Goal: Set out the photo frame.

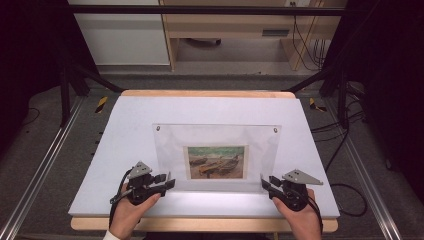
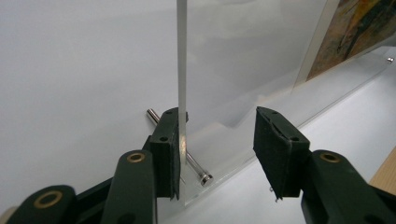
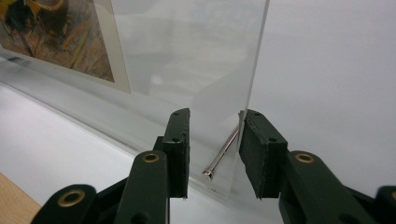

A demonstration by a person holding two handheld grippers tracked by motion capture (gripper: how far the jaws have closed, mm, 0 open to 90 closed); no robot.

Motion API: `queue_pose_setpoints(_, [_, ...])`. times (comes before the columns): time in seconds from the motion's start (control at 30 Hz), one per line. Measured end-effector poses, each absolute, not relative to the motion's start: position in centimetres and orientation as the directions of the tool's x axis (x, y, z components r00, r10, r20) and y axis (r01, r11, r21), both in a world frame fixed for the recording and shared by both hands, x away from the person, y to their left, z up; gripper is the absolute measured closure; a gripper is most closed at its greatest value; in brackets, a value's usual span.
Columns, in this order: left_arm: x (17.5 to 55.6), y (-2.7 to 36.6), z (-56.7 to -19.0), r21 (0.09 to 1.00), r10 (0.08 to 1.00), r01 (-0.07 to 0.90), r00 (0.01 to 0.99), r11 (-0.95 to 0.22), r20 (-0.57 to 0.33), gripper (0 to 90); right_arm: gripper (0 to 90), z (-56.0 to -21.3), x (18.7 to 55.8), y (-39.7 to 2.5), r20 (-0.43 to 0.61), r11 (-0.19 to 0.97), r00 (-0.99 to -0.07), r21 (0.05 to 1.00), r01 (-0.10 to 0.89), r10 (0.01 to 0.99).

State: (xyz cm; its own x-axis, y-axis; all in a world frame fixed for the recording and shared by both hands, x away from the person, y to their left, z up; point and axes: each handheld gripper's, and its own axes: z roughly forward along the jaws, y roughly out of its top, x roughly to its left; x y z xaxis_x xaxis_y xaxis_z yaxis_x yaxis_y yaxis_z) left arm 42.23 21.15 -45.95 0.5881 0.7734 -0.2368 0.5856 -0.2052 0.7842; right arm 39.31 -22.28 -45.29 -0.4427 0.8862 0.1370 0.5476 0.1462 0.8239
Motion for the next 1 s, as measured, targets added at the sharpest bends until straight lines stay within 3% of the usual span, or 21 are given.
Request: queue_pose_setpoints(1.0, [41.92, 20.99, -45.95, 0.773, 0.772, 0.592, 0.593, -0.226, -0.228, 50.4, 62.0, -45.50, 38.93, -22.27, 0.139, 0.159, -0.453, 0.813, 0.560, 0.881])
